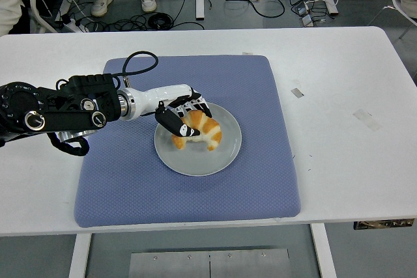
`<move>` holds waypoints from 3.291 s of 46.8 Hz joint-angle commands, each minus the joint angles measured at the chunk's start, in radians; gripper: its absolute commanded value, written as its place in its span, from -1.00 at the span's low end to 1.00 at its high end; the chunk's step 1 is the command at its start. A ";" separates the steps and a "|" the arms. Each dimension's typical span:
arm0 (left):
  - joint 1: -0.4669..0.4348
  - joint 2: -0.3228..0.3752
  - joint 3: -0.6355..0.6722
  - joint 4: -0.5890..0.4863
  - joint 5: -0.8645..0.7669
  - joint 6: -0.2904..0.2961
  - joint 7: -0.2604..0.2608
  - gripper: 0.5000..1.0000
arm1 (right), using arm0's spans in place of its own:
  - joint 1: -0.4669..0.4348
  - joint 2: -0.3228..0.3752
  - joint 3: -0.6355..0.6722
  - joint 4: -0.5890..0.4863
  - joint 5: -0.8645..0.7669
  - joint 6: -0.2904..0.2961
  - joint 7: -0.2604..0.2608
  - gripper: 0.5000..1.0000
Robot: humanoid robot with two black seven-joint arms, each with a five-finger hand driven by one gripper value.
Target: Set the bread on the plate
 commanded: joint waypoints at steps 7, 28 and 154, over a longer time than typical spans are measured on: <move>0.006 -0.024 0.000 0.007 -0.002 0.012 0.000 -1.00 | 0.000 0.000 0.000 0.000 0.000 0.000 0.000 1.00; 0.008 -0.018 0.012 0.016 -0.003 0.013 0.000 -1.00 | 0.000 0.000 0.000 0.000 0.000 0.000 0.000 1.00; 0.436 -0.009 -0.883 0.332 -0.160 -0.079 -0.015 0.91 | 0.000 0.000 0.000 0.000 0.000 0.000 0.000 1.00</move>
